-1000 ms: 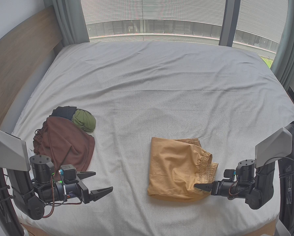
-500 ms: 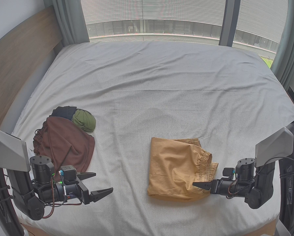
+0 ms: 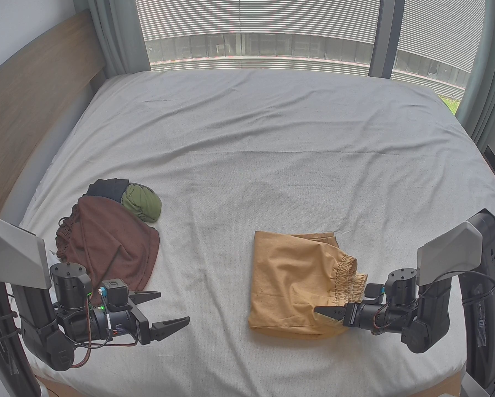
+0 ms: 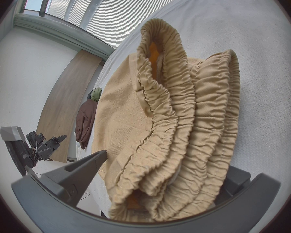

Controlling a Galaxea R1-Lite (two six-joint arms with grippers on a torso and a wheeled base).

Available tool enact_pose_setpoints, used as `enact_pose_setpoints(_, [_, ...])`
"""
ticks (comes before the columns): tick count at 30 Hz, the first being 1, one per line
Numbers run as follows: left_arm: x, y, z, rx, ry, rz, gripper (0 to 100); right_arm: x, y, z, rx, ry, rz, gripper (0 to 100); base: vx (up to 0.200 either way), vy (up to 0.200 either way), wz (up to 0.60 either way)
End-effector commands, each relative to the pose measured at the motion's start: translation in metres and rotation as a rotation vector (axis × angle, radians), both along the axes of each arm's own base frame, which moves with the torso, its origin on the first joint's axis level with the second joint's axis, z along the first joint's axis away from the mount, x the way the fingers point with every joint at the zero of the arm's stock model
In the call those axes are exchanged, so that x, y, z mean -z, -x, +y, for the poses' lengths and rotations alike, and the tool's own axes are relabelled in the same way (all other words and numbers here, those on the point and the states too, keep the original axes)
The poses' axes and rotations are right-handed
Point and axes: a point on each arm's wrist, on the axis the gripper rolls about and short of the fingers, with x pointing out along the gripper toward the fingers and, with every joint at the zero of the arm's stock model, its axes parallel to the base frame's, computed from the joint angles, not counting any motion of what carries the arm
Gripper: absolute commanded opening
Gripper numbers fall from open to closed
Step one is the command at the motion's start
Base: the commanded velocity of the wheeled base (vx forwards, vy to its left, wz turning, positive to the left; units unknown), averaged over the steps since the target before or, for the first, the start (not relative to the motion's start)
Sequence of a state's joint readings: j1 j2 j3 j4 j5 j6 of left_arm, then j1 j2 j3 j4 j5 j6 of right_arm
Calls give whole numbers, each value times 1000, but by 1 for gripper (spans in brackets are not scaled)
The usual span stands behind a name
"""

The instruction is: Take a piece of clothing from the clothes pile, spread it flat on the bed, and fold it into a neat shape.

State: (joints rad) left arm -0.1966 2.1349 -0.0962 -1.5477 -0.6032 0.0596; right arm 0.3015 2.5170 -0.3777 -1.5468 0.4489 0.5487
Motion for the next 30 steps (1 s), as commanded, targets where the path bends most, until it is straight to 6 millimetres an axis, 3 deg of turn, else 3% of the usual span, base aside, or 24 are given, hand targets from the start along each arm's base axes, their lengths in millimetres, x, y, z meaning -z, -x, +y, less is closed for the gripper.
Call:
enact_pose_setpoints(1, [1,1,0,1,-1,4,100,2,0,1,4,-7,11,100,0,0,0])
enact_pose_setpoints(5, [1,1,0,1,-1,6,100,2,0,1,6,-7,14,100,0,0,0])
enact_pose_setpoints(6, [1,1,0,1,-1,6,100,2,0,1,6,-7,14,0,0,0,0])
enact_pose_setpoints(28, [0,4,1,6,-9,1,100,-3,0,2,4,-16,1,0,0,0,0])
enact_pose_setpoints(30, [-1,6,2,6,-10,4,100,-11,-1,4,-3,-23,-21,0,0,0,0])
